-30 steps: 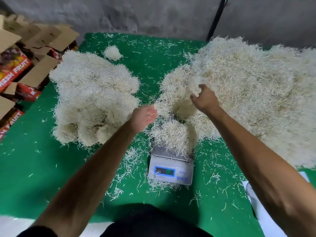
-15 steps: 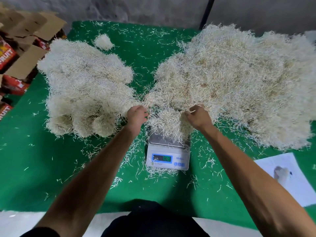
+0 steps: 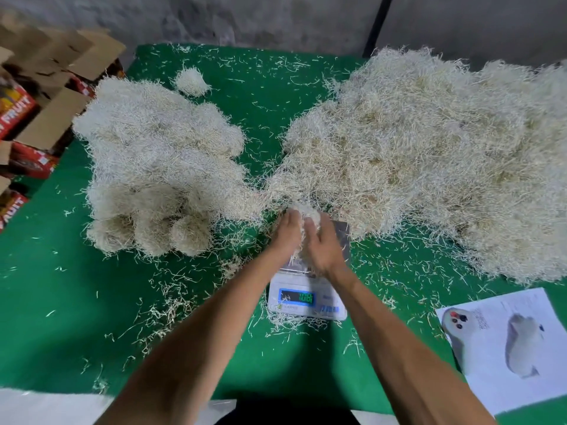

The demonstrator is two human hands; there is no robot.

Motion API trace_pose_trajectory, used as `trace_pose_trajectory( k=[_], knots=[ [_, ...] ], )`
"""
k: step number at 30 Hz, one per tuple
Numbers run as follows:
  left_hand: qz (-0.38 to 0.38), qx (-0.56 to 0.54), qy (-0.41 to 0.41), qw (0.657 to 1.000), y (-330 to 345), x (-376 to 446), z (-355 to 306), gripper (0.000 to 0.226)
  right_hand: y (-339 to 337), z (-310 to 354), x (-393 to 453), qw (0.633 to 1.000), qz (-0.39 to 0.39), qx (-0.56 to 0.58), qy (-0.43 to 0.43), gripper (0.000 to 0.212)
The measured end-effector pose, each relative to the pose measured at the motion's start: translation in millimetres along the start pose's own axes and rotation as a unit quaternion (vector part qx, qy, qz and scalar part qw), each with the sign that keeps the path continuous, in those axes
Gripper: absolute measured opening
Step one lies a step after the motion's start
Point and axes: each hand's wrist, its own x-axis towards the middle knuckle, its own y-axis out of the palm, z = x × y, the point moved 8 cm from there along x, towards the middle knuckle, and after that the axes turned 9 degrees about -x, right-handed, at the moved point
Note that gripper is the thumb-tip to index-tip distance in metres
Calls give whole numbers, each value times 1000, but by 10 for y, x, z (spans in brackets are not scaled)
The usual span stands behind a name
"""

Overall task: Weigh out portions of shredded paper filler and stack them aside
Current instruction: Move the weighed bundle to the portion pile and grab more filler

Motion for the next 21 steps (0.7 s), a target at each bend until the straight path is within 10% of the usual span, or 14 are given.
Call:
trace_pose_trajectory(
  k=[4, 8, 12, 16, 21],
  knots=[
    [-38, -229, -59, 971, 4, -33, 10, 56, 184, 158, 73, 946, -58, 301, 107, 75],
    [-63, -381, -126, 914, -325, -12, -64, 52, 221, 656, 114, 951, -96, 285, 70, 82],
    [-17, -190, -112, 975, -696, -196, -109, 68, 160, 1344, 56, 972, -138, 147, -117, 20],
    [-49, -63, 14, 997, -1137, 9, -617, 84, 64, 1600, 92, 967, -111, -24, -230, 42],
    [-83, 82, 189, 975, -1212, -312, -1044, 48, 307, 2106, 25, 967, -40, 21, -249, 55]
  ],
)
